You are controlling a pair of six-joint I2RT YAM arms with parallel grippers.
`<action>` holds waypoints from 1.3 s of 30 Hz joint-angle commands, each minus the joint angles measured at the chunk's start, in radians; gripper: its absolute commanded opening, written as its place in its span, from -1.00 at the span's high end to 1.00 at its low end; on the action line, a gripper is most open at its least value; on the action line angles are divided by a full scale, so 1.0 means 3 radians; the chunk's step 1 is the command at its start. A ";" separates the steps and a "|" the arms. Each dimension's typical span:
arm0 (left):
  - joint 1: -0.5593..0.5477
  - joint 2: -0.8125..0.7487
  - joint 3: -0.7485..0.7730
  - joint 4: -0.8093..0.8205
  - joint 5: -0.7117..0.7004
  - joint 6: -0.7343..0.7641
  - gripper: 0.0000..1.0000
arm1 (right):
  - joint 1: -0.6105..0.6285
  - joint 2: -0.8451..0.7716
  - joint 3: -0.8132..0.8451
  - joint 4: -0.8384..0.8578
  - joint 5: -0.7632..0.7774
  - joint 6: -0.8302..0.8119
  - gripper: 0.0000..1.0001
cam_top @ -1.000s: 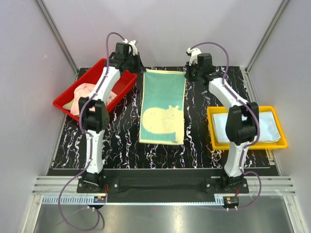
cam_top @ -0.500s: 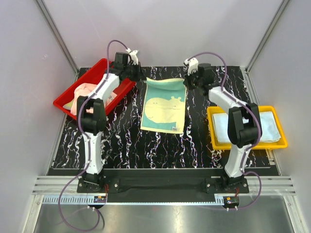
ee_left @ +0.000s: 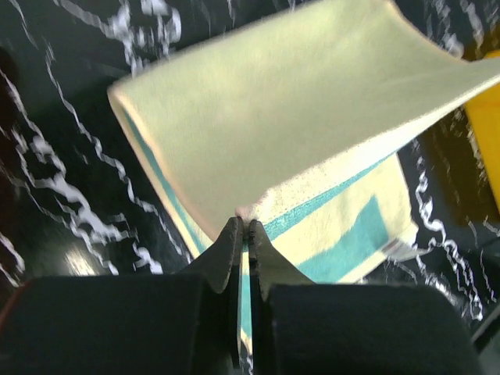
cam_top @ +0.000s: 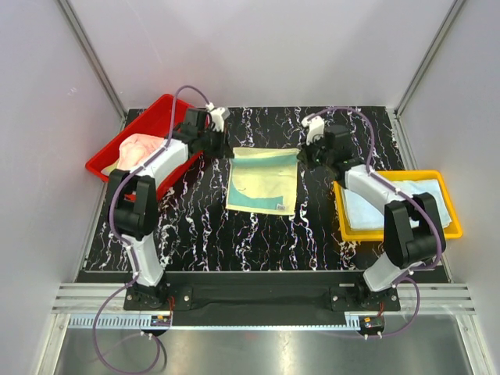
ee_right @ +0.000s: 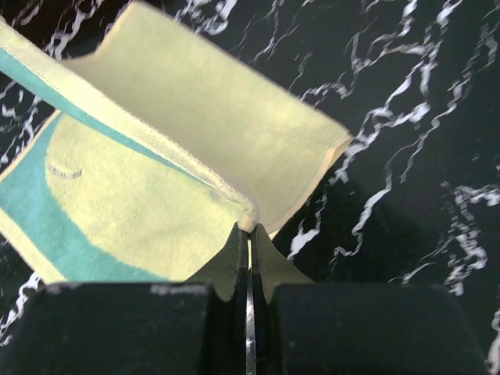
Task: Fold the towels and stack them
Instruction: Fold the towel
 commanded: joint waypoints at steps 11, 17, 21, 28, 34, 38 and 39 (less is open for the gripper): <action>-0.0130 -0.0487 -0.0483 0.0023 -0.0350 0.0099 1.00 | 0.0266 -0.0385 -0.0456 -0.0043 0.0235 0.0238 1.00; -0.0177 -0.0610 -0.0779 -0.0085 -0.0462 0.0094 0.90 | 0.0343 -0.0462 -0.0522 -0.0487 0.0455 0.0452 1.00; -0.0197 -0.0738 -0.1208 0.0099 -0.0554 -0.0043 0.54 | 0.0410 -0.0319 -0.0548 -0.0850 0.0424 0.0718 0.77; -0.0325 -0.0998 -0.1189 -0.0243 -0.1131 -0.0074 0.26 | 0.0492 -0.0594 -0.0421 -0.1357 0.0307 0.0938 0.27; -0.0320 -0.0856 -0.1076 -0.0325 -0.1077 -0.0442 0.20 | 0.0497 -0.0636 -0.0226 -0.1455 0.0408 0.1291 0.12; -0.0361 -0.0687 -0.1204 -0.0233 -0.0892 -0.0739 0.21 | 0.0497 -0.0370 -0.0103 -0.1526 0.0690 0.1725 0.12; -0.0371 -0.0662 -0.1331 -0.0086 -0.0862 -0.0846 0.21 | 0.0492 -0.0223 -0.0083 -0.1536 0.0695 0.1837 0.14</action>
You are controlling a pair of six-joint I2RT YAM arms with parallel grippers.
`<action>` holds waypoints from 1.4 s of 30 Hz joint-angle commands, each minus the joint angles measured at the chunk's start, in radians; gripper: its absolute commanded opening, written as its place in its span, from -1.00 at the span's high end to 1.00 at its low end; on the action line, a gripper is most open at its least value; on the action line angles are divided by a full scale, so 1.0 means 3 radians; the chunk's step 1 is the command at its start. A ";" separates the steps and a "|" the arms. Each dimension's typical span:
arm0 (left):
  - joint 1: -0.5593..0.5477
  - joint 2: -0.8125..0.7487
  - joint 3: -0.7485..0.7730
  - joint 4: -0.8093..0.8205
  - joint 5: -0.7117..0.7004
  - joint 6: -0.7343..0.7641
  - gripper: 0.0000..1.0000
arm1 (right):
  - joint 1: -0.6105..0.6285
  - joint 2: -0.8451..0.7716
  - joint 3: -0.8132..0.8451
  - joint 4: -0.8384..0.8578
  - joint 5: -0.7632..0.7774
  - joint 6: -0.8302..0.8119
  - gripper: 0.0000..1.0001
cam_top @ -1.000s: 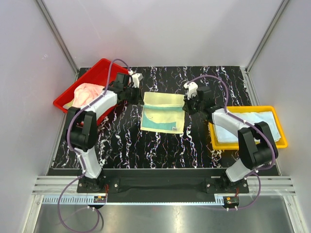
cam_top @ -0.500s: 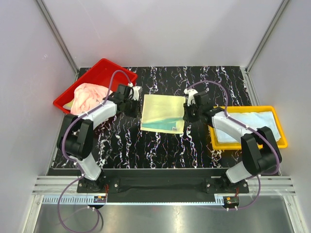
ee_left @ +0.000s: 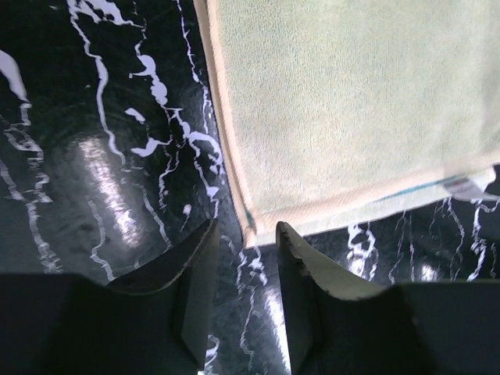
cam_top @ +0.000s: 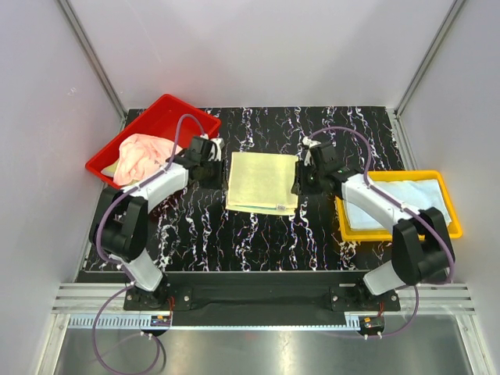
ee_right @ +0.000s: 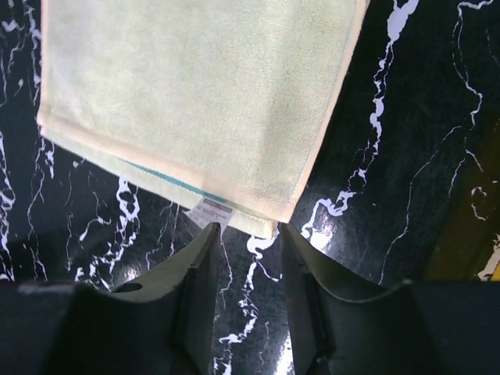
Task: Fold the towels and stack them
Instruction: Fold the towel
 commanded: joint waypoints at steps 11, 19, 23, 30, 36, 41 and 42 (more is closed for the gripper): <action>-0.0084 0.0355 -0.0410 0.0579 0.0247 -0.0838 0.33 | 0.0016 0.0946 0.0123 0.0012 0.0205 0.0628 0.31; -0.0094 0.0227 -0.0543 0.0584 0.0089 -0.0935 0.50 | 0.0016 0.0849 -0.0051 0.0099 0.0216 0.0566 0.45; -0.0094 0.0217 -0.0420 0.0385 -0.0024 -0.0889 0.48 | 0.0016 0.0839 -0.0020 0.0002 0.0226 0.0581 0.35; -0.0094 0.0140 -0.0349 0.0369 0.0027 -0.0868 0.37 | 0.0011 0.0655 -0.0020 -0.0070 0.0277 0.0704 0.22; -0.0130 0.0201 -0.0323 0.0384 0.0068 -0.0879 0.41 | 0.0001 0.0619 -0.0127 0.0062 0.0257 0.0878 0.23; -0.0161 0.0201 -0.0267 0.0348 0.0068 -0.0868 0.53 | -0.0035 0.0603 -0.0199 0.0150 0.0216 0.0909 0.43; -0.0166 0.0211 -0.0252 0.0348 0.0078 -0.0874 0.56 | -0.0040 0.0598 -0.0219 0.0185 0.0211 0.0914 0.45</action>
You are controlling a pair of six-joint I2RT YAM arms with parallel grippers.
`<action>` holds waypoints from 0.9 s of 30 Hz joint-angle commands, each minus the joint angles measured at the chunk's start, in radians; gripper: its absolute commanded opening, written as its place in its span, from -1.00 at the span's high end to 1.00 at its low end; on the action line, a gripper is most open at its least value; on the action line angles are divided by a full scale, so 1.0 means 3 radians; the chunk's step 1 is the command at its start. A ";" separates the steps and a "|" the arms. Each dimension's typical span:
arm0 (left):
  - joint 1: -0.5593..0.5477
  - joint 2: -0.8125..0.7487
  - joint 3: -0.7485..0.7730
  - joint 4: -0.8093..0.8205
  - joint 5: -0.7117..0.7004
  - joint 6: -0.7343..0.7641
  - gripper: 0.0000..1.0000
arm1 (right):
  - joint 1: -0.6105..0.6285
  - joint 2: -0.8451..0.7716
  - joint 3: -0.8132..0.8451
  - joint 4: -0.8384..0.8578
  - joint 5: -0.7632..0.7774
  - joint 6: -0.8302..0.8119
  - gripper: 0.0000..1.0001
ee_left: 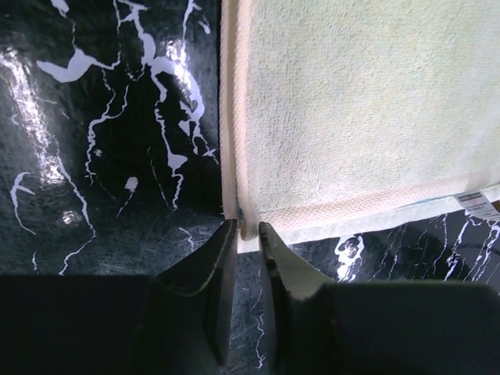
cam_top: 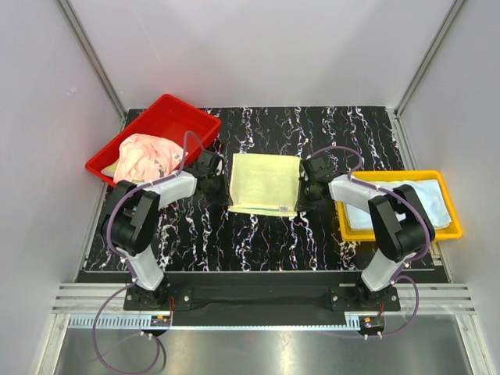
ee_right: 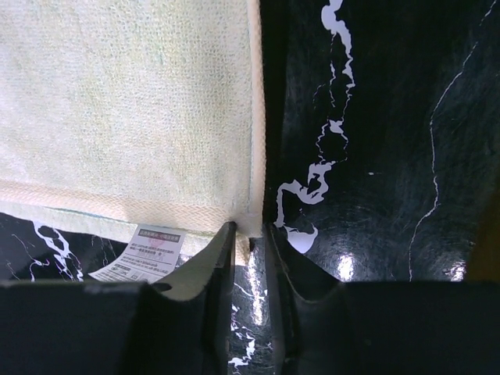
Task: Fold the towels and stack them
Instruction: Fold the towel
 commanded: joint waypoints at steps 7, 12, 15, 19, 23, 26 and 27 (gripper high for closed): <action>-0.0073 -0.0015 0.0251 0.0004 -0.0015 0.0043 0.99 | -0.0031 -0.0183 -0.0086 0.0228 -0.0004 0.0059 0.77; -0.0089 -0.0020 0.0302 -0.0058 -0.0045 0.0038 1.00 | -0.0031 -0.0219 -0.0061 0.0192 -0.0010 0.0039 0.89; -0.0094 -0.0040 0.0323 -0.0083 -0.0061 0.0023 1.00 | -0.0031 -0.0249 -0.0035 0.0151 0.0006 -0.0002 1.00; -0.0094 -0.0081 0.0353 -0.0145 -0.0091 -0.0003 1.00 | -0.0036 -0.0275 0.0006 0.0085 0.0031 -0.0023 1.00; -0.0094 -0.0117 0.0399 -0.0191 -0.0122 -0.0018 1.00 | -0.0031 -0.0255 0.0078 -0.0012 0.0036 -0.0053 0.72; -0.0104 -0.0127 0.0405 -0.0201 -0.0137 -0.0033 1.00 | -0.0031 -0.0244 0.0083 0.0003 0.0037 -0.0058 0.73; -0.0104 -0.0127 0.0405 -0.0201 -0.0137 -0.0028 1.00 | -0.0036 -0.0239 0.0073 0.0018 0.0011 -0.0063 0.97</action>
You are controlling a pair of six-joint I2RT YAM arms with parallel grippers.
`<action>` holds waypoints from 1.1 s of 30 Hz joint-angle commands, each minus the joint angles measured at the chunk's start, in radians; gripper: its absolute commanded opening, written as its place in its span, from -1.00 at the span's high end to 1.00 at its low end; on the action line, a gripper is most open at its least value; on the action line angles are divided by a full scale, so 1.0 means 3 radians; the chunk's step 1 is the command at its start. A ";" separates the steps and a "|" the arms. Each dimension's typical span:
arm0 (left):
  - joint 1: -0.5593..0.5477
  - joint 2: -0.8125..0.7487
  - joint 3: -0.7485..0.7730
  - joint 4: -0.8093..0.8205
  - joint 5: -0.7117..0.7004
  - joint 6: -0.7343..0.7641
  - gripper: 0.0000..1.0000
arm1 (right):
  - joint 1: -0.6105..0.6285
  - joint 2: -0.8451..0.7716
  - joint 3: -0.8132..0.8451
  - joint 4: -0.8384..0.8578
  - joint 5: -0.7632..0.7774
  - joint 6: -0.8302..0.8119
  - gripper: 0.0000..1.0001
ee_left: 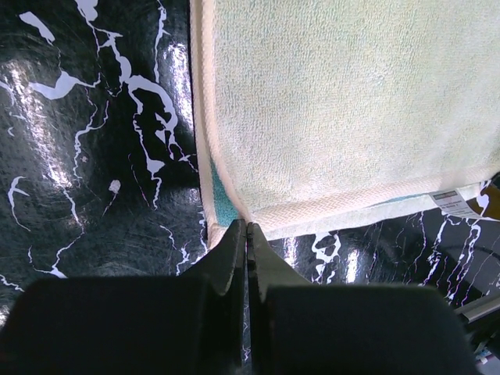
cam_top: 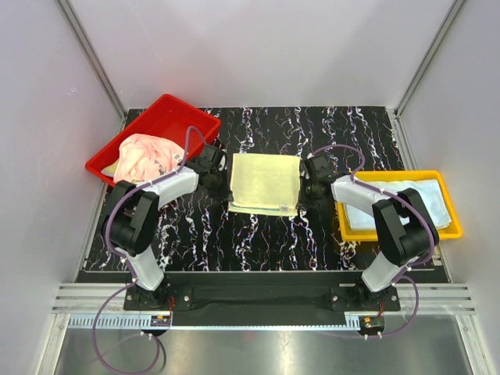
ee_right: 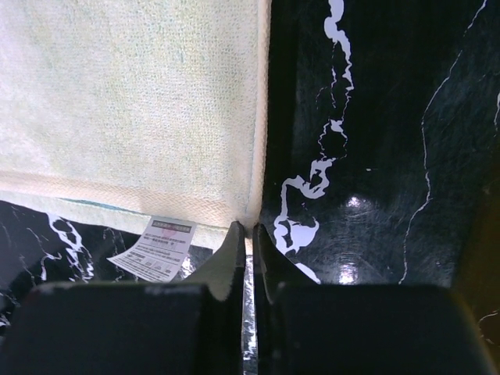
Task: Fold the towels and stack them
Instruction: Fold the towel
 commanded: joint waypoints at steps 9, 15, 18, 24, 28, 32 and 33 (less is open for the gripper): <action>-0.0026 -0.0168 0.0349 -0.0215 -0.0194 -0.0002 1.00 | -0.0021 -0.0172 0.0275 -0.0103 -0.0118 -0.0152 1.00; -0.0026 -0.0341 0.0626 -0.0660 -0.0393 0.0014 1.00 | -0.0016 -0.0320 0.0439 -0.0338 -0.0403 -0.0218 1.00; -0.0026 -0.0449 0.0474 -0.0726 -0.0460 0.0039 1.00 | -0.0011 -0.0422 0.0235 -0.0257 -0.0557 -0.0172 1.00; -0.0026 -0.0424 0.0064 -0.0425 -0.0332 0.0034 1.00 | -0.0016 -0.0448 -0.0322 0.0244 -0.0726 0.0058 1.00; -0.0021 -0.0265 0.0012 -0.0333 -0.0327 0.0096 1.00 | -0.0011 -0.0377 -0.0476 0.0423 -0.0722 0.0109 1.00; -0.0021 -0.0092 -0.0003 -0.0307 -0.0357 0.0126 1.00 | -0.0011 -0.0372 -0.0553 0.0480 -0.0732 0.0114 1.00; -0.0021 -0.0061 -0.0008 -0.0297 -0.0373 0.0126 1.00 | -0.0011 -0.0372 -0.0568 0.0495 -0.0732 0.0119 1.00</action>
